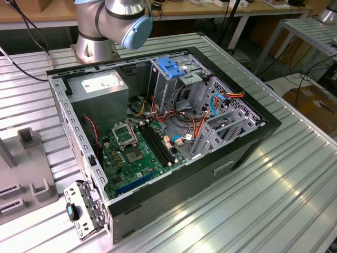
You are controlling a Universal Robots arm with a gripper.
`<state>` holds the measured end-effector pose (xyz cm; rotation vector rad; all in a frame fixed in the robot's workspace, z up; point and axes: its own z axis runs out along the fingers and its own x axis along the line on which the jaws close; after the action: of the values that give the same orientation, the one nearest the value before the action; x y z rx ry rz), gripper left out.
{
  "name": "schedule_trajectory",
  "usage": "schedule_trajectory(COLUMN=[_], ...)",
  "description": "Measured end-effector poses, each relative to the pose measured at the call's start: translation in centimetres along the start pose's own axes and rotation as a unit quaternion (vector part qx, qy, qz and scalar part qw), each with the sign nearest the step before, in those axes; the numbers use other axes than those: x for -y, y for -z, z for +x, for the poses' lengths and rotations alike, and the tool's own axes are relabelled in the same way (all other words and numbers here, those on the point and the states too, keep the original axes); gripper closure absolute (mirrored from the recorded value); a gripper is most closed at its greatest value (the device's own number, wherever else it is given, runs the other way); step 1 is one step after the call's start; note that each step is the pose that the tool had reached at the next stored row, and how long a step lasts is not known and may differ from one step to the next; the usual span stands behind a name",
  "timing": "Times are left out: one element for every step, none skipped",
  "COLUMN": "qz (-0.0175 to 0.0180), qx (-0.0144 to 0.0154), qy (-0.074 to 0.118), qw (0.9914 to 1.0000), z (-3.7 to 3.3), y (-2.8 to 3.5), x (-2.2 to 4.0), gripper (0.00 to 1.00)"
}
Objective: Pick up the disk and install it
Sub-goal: 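Pick up the disk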
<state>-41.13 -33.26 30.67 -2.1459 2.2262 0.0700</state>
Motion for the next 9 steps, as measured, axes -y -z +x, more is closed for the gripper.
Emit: schedule_trajectory(qz=[0.0, 0.0, 0.0, 0.0, 0.0, 0.0, 0.0, 0.0001, 0.0], qx=[0.0, 0.0, 0.0, 0.0, 0.0, 0.0, 0.0, 0.0001, 0.0], qy=[0.0, 0.0, 0.0, 0.0, 0.0, 0.0, 0.0, 0.0, 0.0], qw=[1.0, 1.0, 1.0, 1.0, 1.0, 1.0, 1.0, 1.0, 1.0], z=[0.0, 0.0, 0.0, 0.0, 0.0, -0.01, -0.01, -0.02, -0.03], y=[0.0, 0.0, 0.0, 0.0, 0.01, 0.04, 0.1, 0.26, 0.4], x=[0.0, 0.01, 0.01, 0.01, 0.02, 0.02, 0.02, 0.02, 0.02], gripper=[0.64, 0.64, 0.64, 0.64, 0.64, 0.64, 0.64, 0.64, 0.64])
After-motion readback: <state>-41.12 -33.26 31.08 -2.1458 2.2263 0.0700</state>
